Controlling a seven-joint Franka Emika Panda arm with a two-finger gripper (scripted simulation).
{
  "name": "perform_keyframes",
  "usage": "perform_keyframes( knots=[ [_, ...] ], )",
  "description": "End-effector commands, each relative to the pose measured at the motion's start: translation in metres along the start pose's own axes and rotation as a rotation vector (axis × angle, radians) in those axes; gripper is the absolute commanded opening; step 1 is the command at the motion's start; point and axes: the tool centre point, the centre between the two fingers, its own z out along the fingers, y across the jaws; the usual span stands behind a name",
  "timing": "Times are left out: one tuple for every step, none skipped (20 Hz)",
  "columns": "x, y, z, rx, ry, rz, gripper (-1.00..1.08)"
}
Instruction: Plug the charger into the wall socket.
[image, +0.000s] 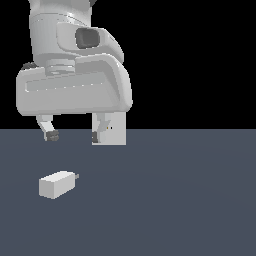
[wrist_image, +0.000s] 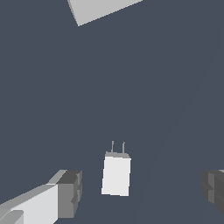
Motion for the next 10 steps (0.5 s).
perform_keyframes(
  knots=[
    [-0.007,-0.004,0.006,-0.002,0.009,0.027,1.0],
    [-0.009,-0.005,0.008,-0.003,0.012,0.035,1.0],
    [-0.011,-0.007,0.01,-0.004,0.015,0.043,1.0],
    [-0.012,-0.008,0.012,-0.004,0.017,0.05,1.0],
    [-0.014,-0.009,0.013,-0.005,0.02,0.057,1.0],
    [-0.015,-0.01,0.015,-0.006,0.022,0.063,1.0],
    [-0.017,-0.011,0.016,-0.007,0.024,0.068,1.0],
    [-0.018,-0.012,0.017,-0.007,0.025,0.073,1.0],
    [-0.019,-0.013,0.018,-0.008,0.027,0.077,1.0],
    [-0.019,-0.013,0.019,-0.008,0.028,0.081,1.0]
  ],
)
